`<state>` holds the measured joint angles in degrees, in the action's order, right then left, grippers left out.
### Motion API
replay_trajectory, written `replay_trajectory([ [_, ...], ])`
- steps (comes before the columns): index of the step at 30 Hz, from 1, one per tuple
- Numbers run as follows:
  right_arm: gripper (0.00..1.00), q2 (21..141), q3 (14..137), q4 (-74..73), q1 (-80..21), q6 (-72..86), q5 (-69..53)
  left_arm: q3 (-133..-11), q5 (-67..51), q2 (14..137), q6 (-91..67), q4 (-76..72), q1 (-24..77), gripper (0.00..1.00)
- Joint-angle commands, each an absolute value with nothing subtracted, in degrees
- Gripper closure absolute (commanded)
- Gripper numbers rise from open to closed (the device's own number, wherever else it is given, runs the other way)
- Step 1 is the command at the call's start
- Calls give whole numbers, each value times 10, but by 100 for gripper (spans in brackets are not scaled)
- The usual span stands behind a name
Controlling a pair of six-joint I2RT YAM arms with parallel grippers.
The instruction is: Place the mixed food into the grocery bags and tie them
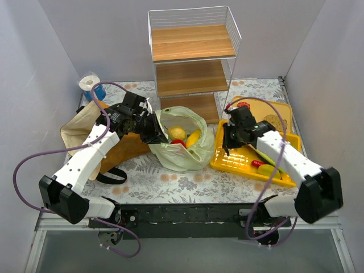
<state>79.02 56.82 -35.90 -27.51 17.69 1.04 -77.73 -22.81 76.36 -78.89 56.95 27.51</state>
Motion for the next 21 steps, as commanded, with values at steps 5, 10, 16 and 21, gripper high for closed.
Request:
replay_trajectory([
  [5, 99, 673, 669, -390, -304, 78, -137, -795, -232, 766, -779, 568, 273, 100],
  [10, 99, 760, 724, -394, -372, 37, -267, -792, -241, 767, -779, 565, 272, 100],
  [16, 99, 885, 801, -403, -438, 2, -318, -794, -241, 763, -782, 567, 273, 100],
  [21, 99, 990, 901, -439, -428, -11, -353, -795, -236, 758, -785, 567, 273, 100],
])
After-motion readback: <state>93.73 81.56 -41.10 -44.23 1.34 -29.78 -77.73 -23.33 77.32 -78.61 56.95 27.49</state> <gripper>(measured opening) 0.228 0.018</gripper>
